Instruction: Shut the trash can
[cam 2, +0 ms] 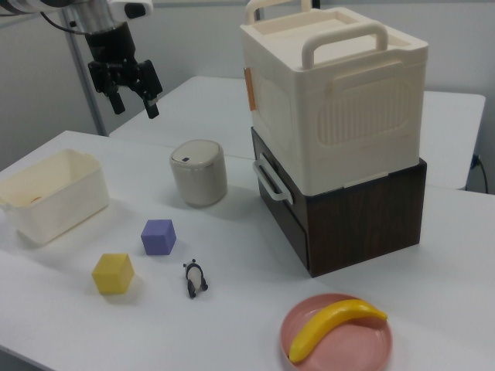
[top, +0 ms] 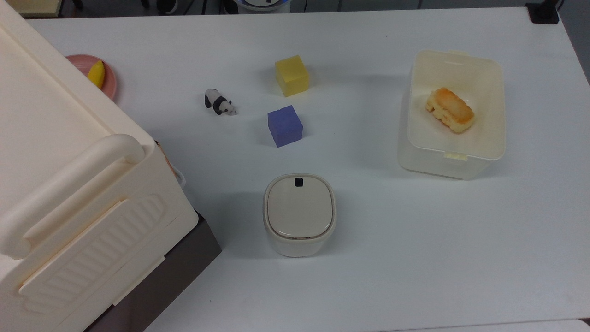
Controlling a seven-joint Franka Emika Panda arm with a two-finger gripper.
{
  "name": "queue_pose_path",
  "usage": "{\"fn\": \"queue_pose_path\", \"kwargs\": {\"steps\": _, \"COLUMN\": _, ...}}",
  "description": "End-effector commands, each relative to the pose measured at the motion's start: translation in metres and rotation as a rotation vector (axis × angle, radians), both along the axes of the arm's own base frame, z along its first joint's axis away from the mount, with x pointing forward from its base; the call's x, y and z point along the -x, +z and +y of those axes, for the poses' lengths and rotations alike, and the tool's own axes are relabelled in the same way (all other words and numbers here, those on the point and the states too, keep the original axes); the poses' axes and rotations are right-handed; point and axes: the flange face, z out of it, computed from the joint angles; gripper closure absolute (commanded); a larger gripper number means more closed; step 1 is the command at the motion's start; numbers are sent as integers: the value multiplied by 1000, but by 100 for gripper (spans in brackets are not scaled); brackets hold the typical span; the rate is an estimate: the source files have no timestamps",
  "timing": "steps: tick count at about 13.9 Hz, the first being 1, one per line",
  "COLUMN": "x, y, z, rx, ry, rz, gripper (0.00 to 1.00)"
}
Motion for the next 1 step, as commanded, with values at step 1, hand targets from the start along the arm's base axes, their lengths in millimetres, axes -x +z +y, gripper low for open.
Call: {"fn": "queue_pose_path", "kwargs": {"steps": 1, "x": 9, "y": -4, "z": 0, "rx": 4, "ry": 15, "rz": 14, "gripper": 0}}
